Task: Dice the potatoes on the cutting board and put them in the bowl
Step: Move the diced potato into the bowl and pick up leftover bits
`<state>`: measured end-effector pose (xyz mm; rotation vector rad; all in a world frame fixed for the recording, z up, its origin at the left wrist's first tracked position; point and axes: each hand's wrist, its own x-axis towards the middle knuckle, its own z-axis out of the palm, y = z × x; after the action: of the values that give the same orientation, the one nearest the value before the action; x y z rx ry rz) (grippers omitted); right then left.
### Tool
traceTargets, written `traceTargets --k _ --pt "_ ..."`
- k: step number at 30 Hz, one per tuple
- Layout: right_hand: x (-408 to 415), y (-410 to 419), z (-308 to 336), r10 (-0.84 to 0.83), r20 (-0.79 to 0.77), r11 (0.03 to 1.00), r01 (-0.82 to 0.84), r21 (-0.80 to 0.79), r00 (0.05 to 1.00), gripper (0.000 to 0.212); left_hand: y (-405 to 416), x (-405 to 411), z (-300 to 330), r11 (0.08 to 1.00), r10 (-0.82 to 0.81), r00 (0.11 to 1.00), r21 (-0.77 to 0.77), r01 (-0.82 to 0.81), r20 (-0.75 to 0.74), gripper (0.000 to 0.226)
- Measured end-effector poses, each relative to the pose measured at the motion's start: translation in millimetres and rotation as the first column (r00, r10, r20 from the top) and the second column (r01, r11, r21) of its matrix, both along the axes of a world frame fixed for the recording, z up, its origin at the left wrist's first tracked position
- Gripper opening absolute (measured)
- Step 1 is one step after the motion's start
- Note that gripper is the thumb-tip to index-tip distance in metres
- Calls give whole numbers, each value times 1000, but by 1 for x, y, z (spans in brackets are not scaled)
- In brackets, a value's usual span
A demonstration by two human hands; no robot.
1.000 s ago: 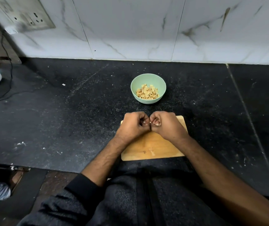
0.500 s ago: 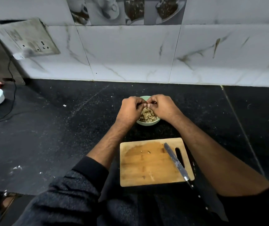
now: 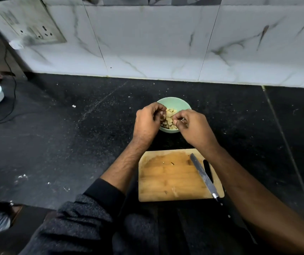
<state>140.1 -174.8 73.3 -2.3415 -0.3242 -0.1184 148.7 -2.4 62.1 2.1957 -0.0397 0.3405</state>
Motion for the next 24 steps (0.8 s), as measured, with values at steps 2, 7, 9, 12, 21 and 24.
traceTargets --k 2,7,9,12,21,24 --pt "-21 -4 -12 29 -57 1000 -29 7 998 9 -1 -7 -4 1000 -19 1000 -8 19 -16 20" --pt "-52 -2 -49 174 -285 964 -222 -144 943 11 -2 -44 -29 999 -32 999 -7 32 -37 7" --pt "-58 2 -58 190 -335 942 -268 -204 923 15 0 -59 -38 996 -84 990 23 87 -111 7" --pt "-62 5 -63 180 -322 926 -270 -264 930 18 6 -73 -51 955 -214 929 135 264 -302 11" --pt "-44 1 -35 90 -175 977 -121 -177 980 19 -10 -81 -52 859 -242 874 325 395 -421 14" --pt "-14 4 -13 11 -48 1000 -12 -22 999 20 -12 -77 -44 870 -236 873 307 385 -427 11"
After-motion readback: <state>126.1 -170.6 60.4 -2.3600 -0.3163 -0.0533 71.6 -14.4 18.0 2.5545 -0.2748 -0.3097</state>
